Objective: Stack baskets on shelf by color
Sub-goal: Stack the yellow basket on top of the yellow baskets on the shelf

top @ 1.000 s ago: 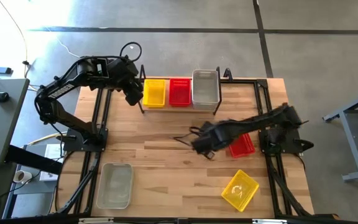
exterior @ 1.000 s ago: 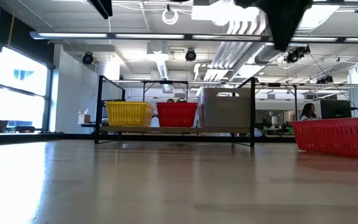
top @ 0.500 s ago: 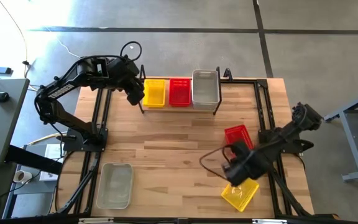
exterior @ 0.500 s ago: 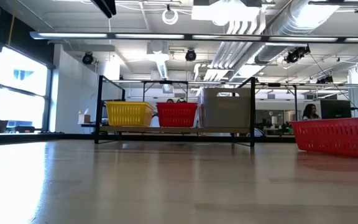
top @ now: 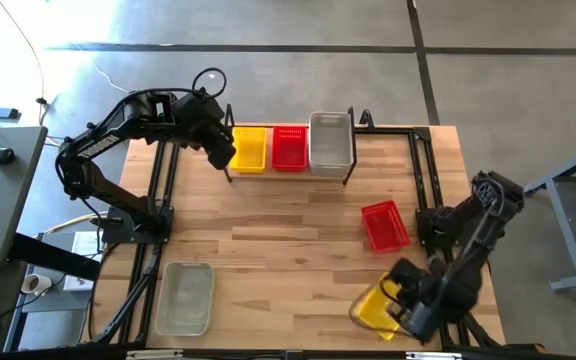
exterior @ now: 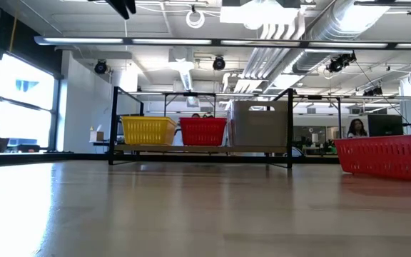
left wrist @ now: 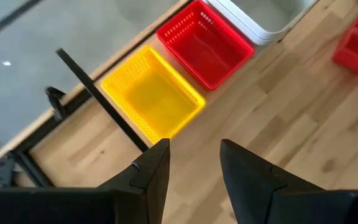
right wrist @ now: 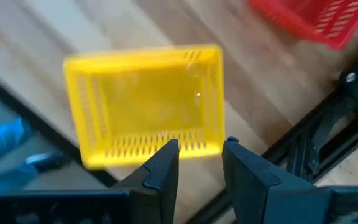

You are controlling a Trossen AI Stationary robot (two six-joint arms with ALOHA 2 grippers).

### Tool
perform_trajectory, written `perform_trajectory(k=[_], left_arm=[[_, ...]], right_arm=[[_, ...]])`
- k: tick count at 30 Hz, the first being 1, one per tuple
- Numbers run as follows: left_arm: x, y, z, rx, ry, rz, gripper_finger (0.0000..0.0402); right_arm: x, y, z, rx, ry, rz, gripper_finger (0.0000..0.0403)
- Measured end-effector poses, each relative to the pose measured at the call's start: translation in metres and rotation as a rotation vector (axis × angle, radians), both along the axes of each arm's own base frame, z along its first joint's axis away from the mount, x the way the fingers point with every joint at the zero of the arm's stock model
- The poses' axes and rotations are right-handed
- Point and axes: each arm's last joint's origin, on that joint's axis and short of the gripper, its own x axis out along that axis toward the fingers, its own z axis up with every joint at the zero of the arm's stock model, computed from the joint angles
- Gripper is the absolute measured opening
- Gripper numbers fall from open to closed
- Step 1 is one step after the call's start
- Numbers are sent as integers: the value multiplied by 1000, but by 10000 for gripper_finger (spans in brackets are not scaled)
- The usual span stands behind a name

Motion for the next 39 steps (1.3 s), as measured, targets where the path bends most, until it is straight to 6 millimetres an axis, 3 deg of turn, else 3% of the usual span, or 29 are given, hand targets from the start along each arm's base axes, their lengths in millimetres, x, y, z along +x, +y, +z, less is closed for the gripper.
perform_trajectory(k=[6, 12, 17, 24, 30, 39], left_arm=[[5, -5, -2, -47, -32, 22, 131], [9, -16, -1, -73, -49, -10, 131], [13, -26, -2, -104, -70, -23, 131], [17, -41, -2, -134, -80, -77, 131], [19, -49, -2, -135, -78, -111, 131], [19, -51, -2, -141, -83, -106, 131]], right_arm=[[-32, 22, 0, 13, -22, 190, 110], [-58, 38, -3, -64, -103, 645, 110], [-65, 46, -26, -38, -89, 940, 110], [-60, 40, -48, -124, -99, 1036, 110], [-50, 42, -67, -88, -147, 1154, 110], [-44, 32, -94, -58, -107, 1156, 110]])
